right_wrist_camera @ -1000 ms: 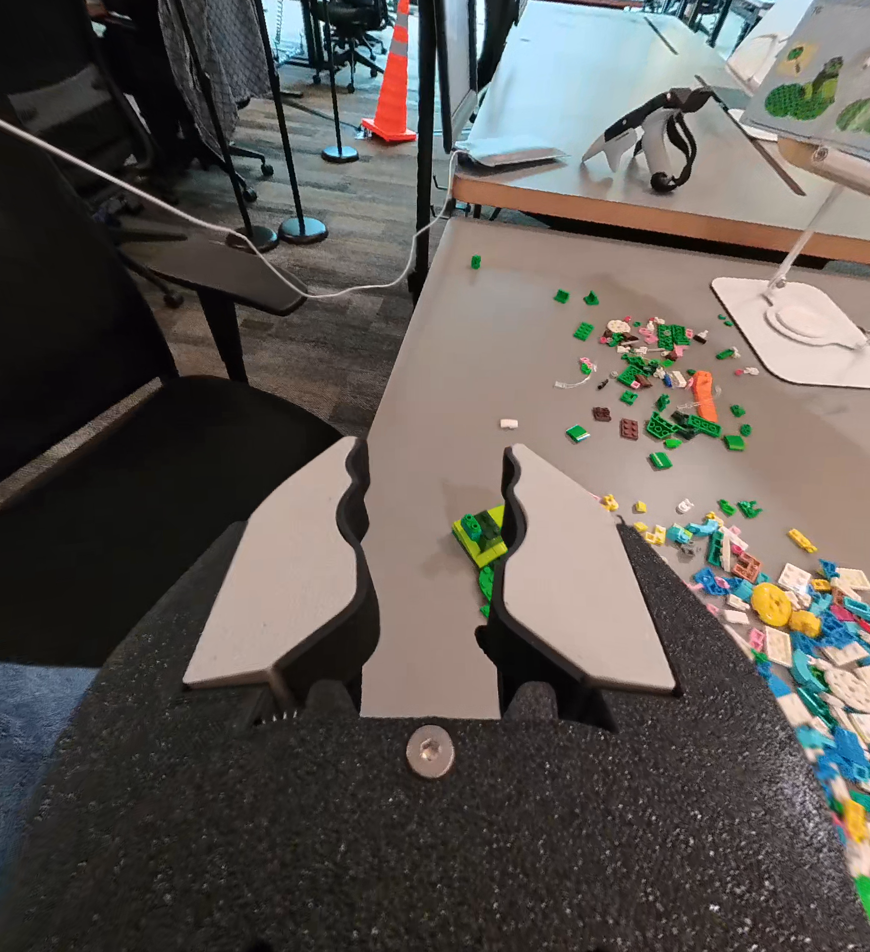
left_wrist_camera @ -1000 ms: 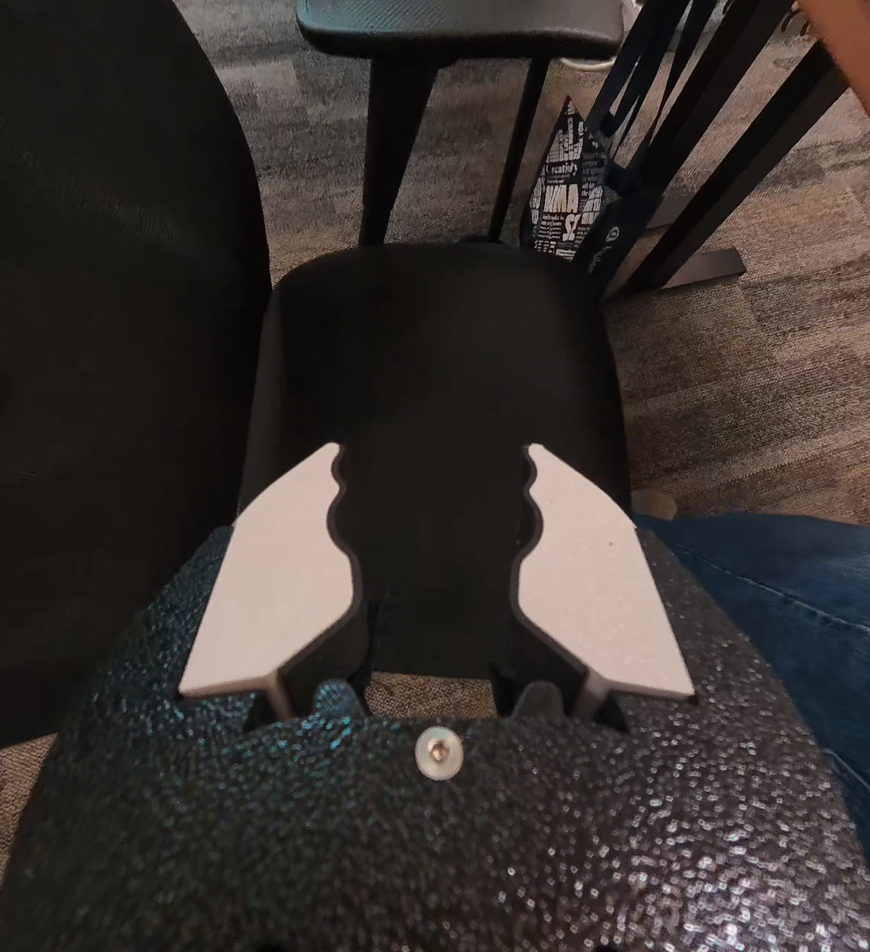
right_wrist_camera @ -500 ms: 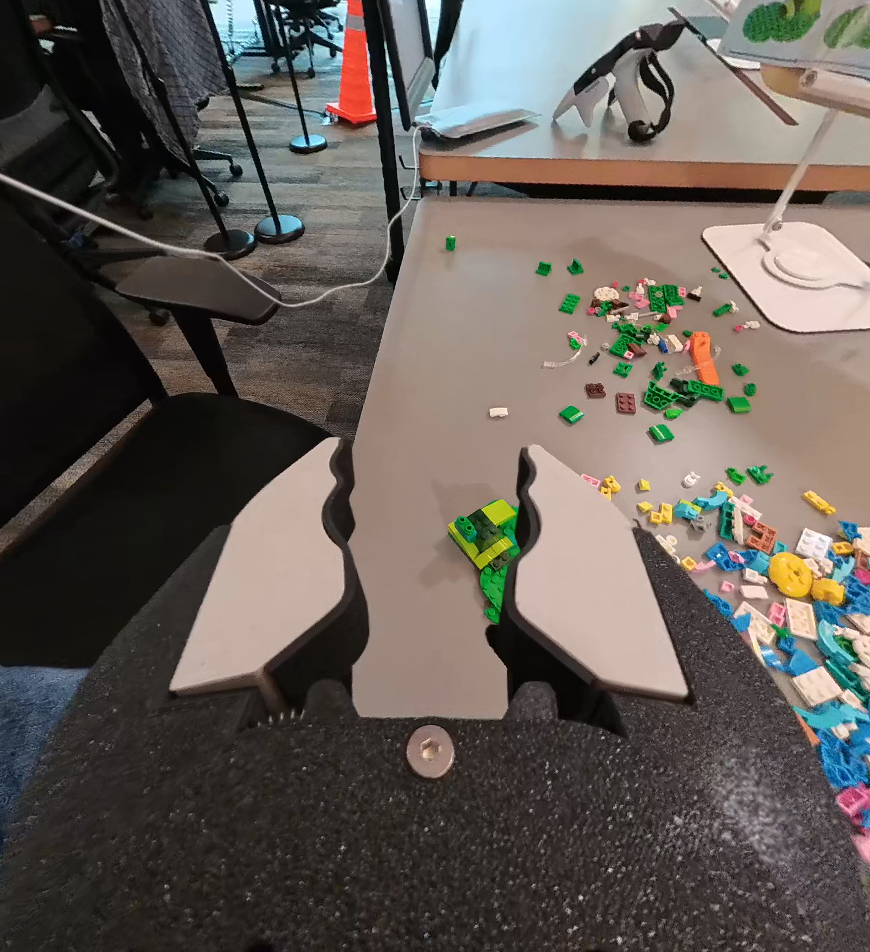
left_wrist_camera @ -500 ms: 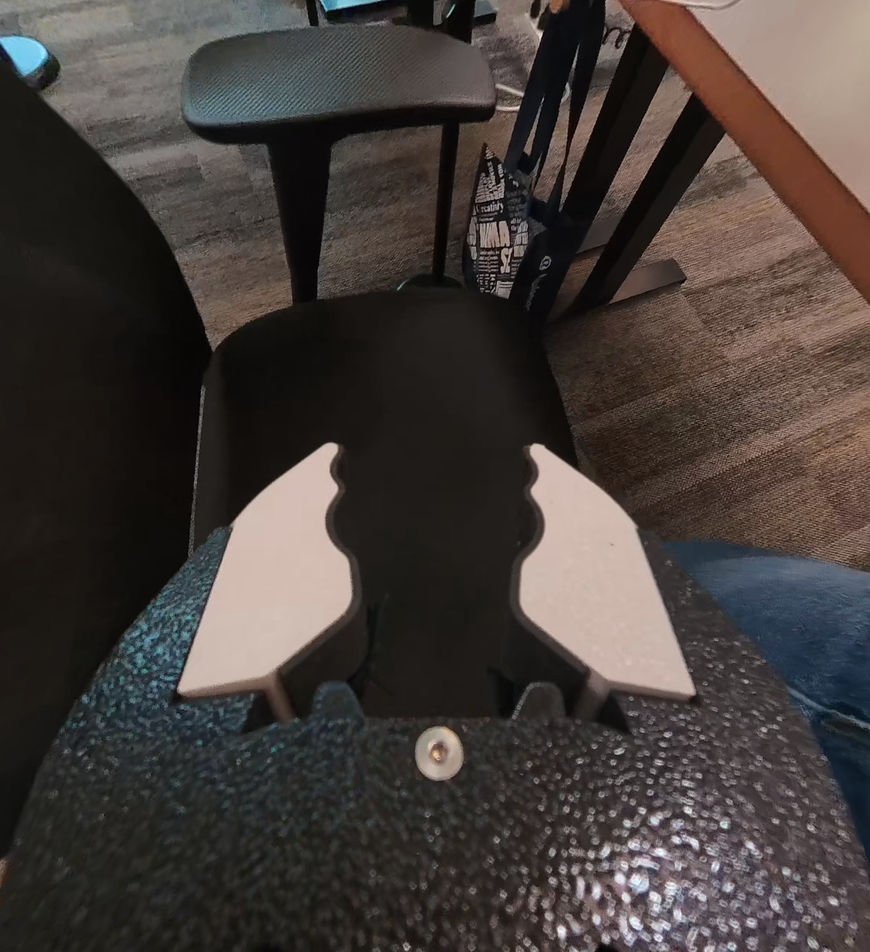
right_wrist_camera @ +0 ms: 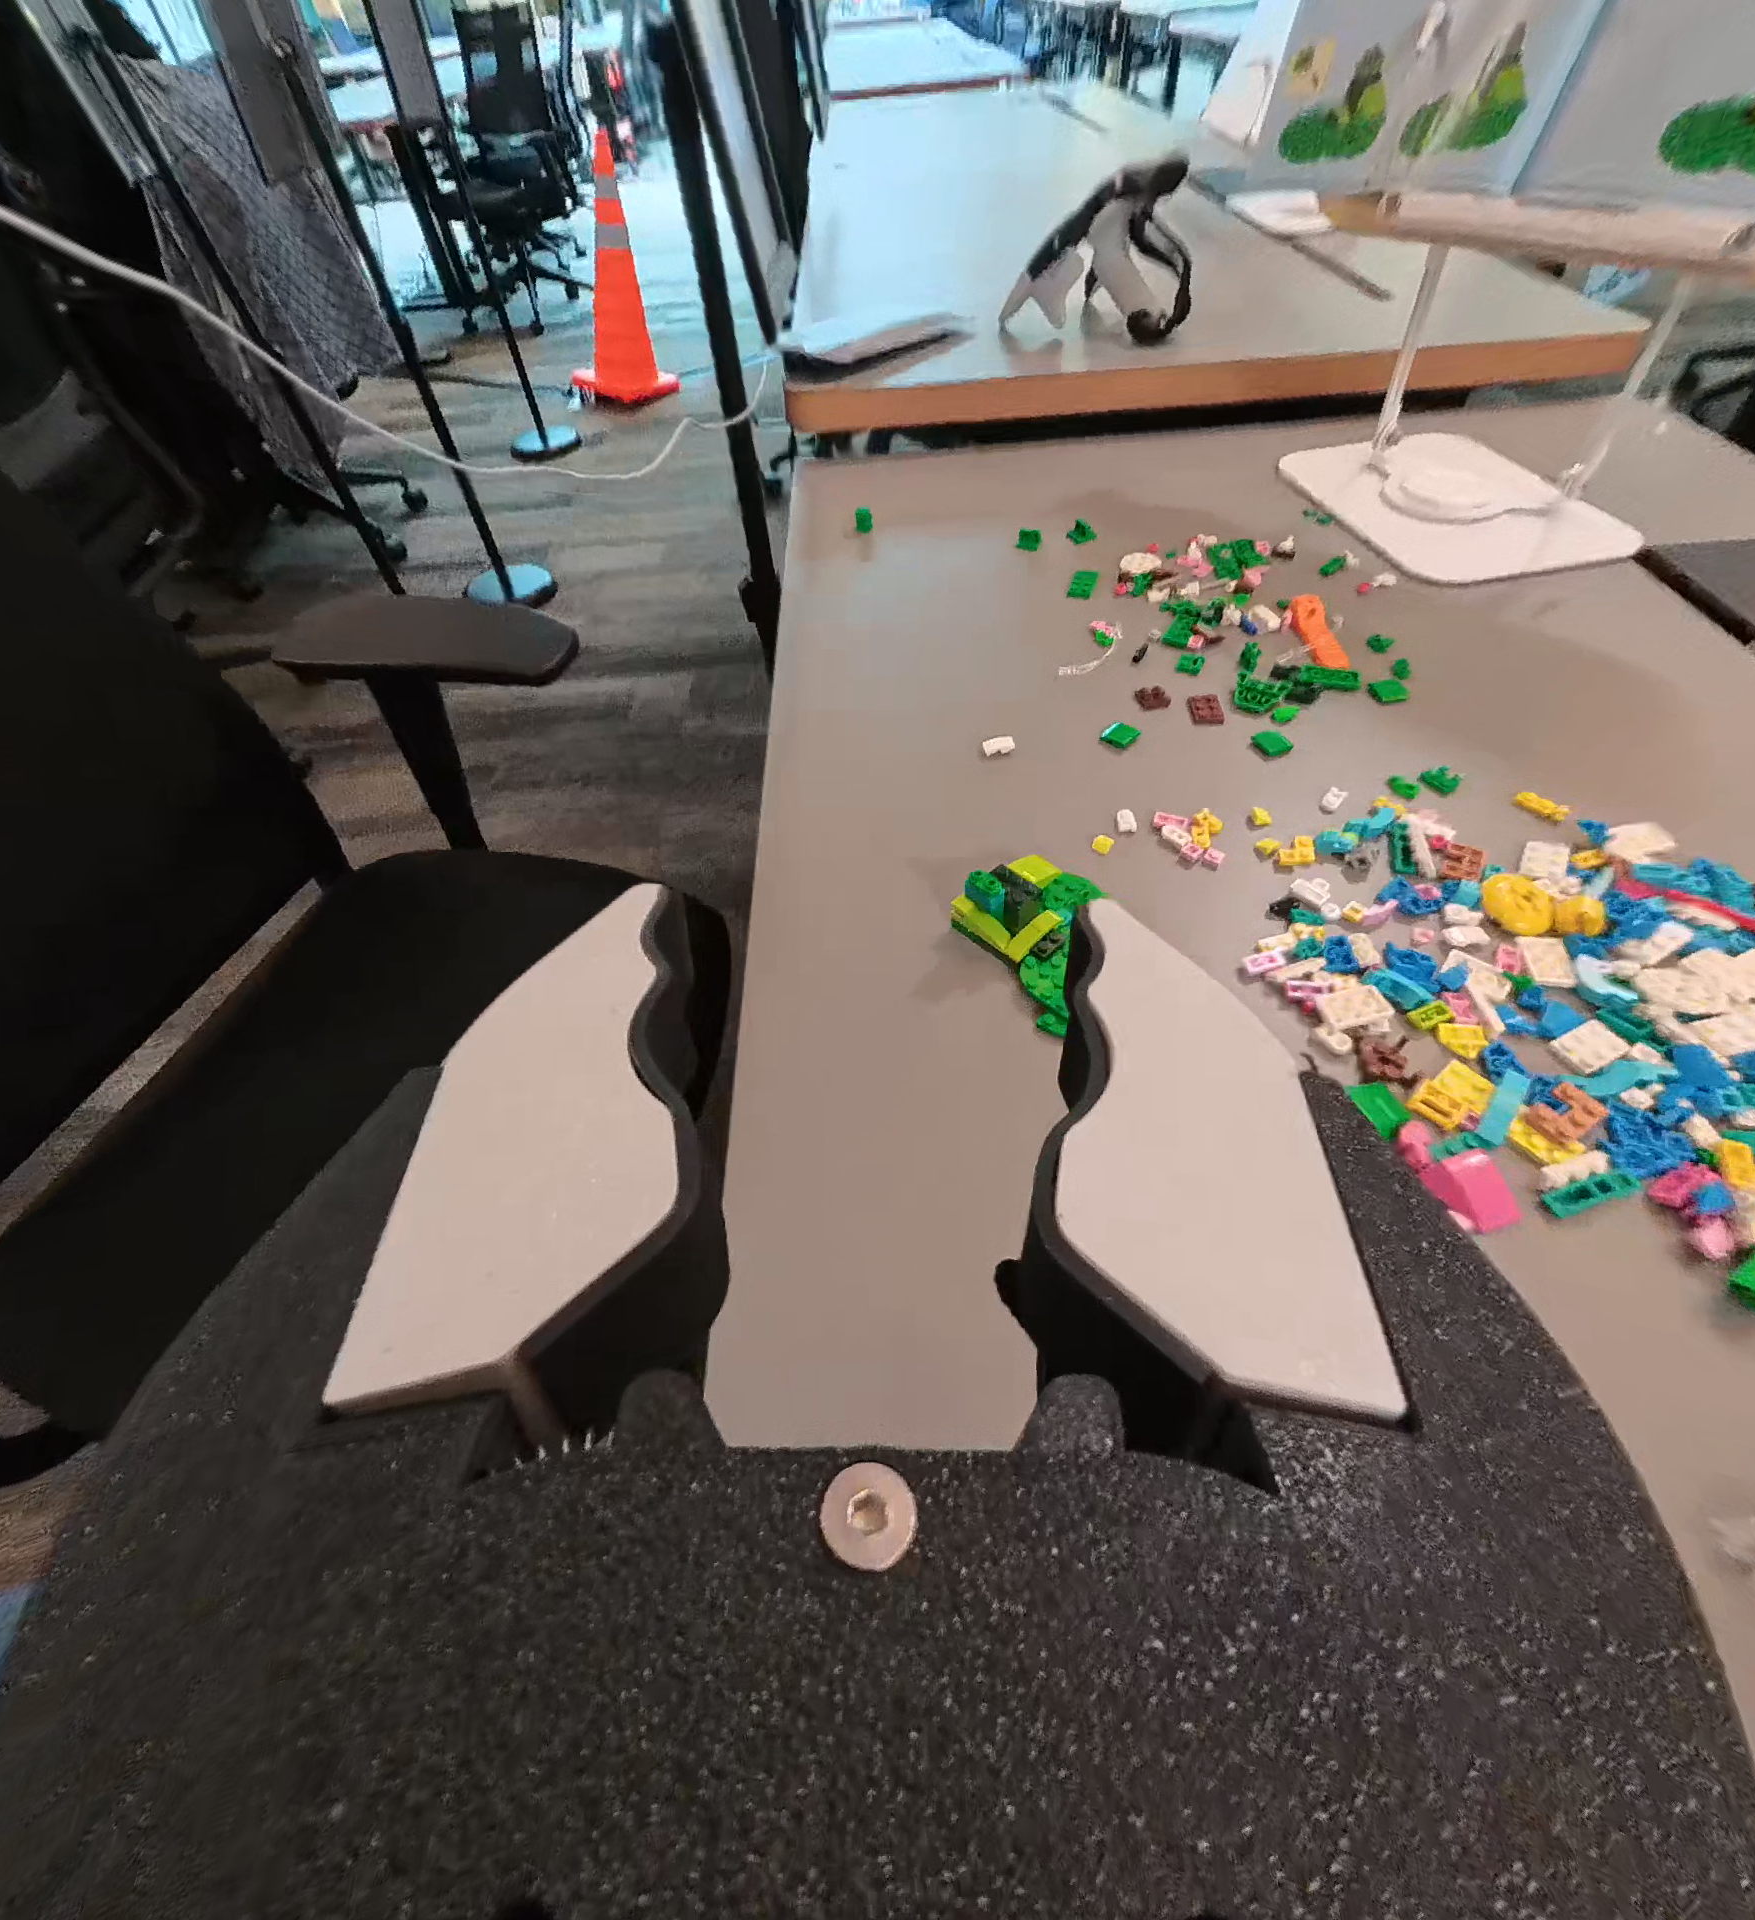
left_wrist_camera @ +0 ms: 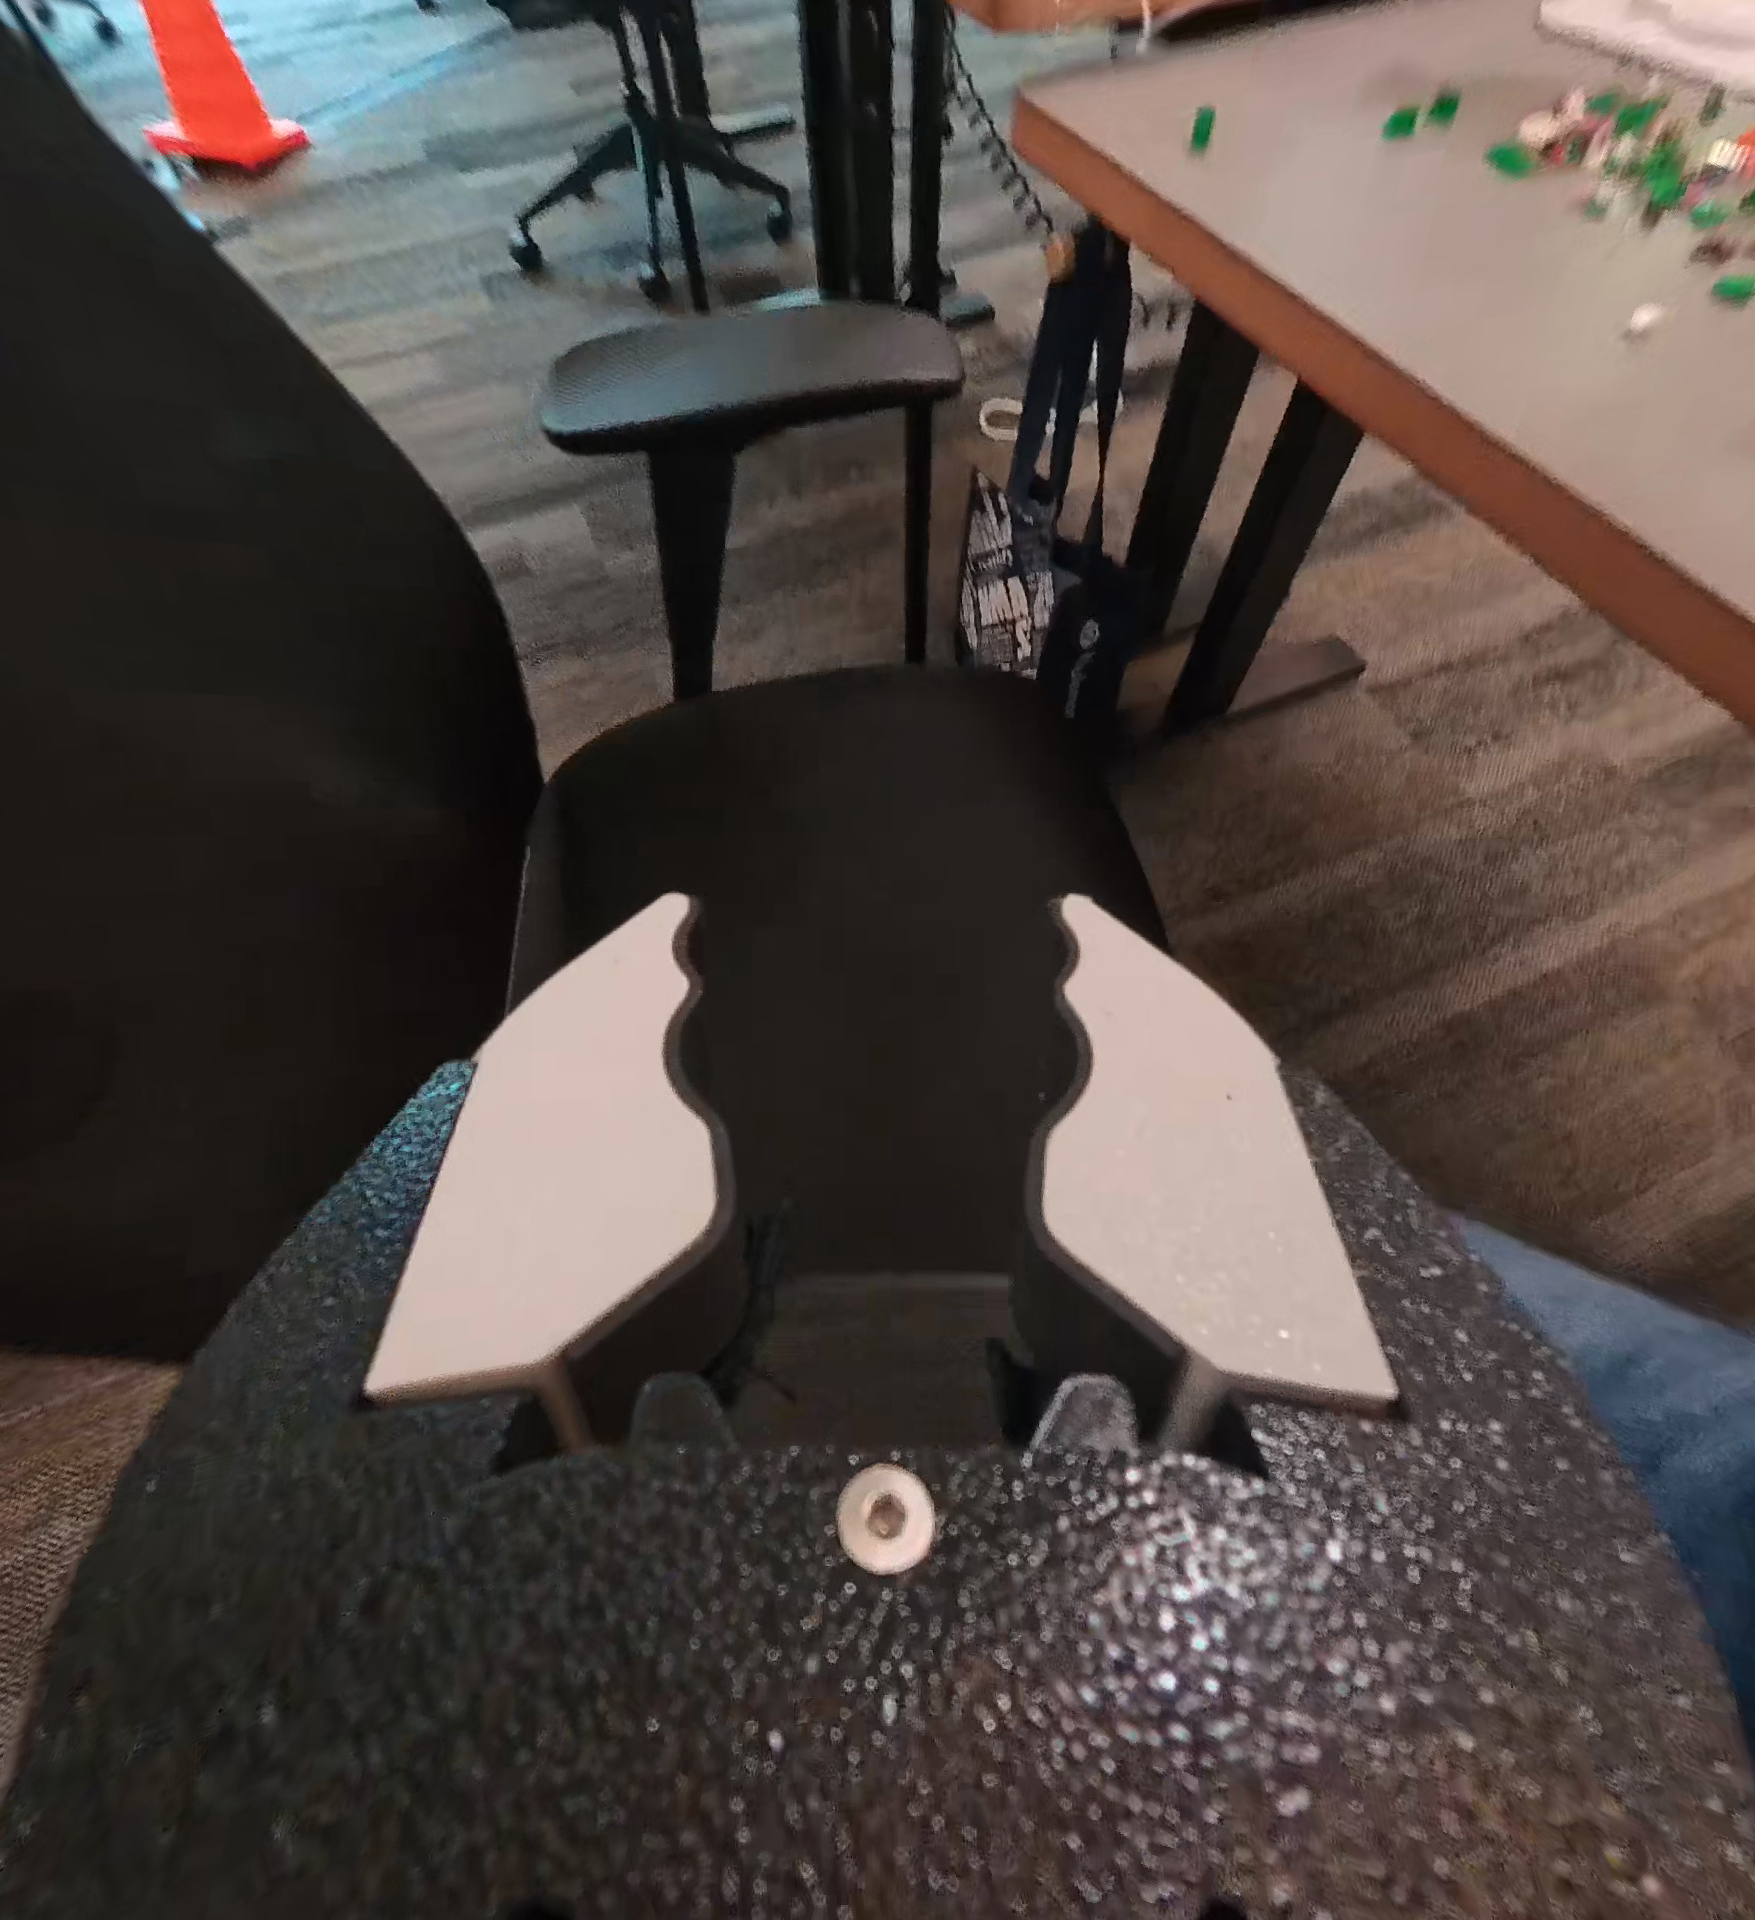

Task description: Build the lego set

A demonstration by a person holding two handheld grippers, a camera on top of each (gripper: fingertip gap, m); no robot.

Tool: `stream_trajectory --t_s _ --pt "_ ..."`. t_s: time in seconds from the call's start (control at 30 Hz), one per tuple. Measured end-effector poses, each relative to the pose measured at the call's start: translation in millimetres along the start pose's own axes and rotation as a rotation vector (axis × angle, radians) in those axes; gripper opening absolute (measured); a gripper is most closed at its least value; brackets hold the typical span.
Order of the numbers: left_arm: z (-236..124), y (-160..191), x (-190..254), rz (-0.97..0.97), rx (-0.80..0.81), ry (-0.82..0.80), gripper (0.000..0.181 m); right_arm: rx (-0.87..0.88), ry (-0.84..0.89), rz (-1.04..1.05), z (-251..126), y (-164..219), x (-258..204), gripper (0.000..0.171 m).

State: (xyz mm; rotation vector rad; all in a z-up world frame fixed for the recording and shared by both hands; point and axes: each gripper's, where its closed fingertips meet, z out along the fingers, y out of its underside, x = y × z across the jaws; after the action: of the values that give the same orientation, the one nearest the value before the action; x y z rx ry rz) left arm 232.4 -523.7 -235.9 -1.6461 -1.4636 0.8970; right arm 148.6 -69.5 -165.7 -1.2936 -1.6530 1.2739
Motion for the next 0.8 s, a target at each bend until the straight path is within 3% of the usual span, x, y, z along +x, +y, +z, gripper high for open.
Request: stream_trajectory --t_s 0.17,0.3,0.8 --pt "-70 -21 -20 -0.046 0.139 -0.079 0.062 0.078 0.068 -0.066 -49 -13 -6 0.068" --pt "-95 -46 -24 -0.091 0.192 -0.068 0.067 0.087 0.098 -0.051 -74 -19 -4 0.068" --pt "-75 -107 7 -0.047 0.273 0.104 0.072 0.122 0.167 -0.066 -112 -39 -1 0.068"
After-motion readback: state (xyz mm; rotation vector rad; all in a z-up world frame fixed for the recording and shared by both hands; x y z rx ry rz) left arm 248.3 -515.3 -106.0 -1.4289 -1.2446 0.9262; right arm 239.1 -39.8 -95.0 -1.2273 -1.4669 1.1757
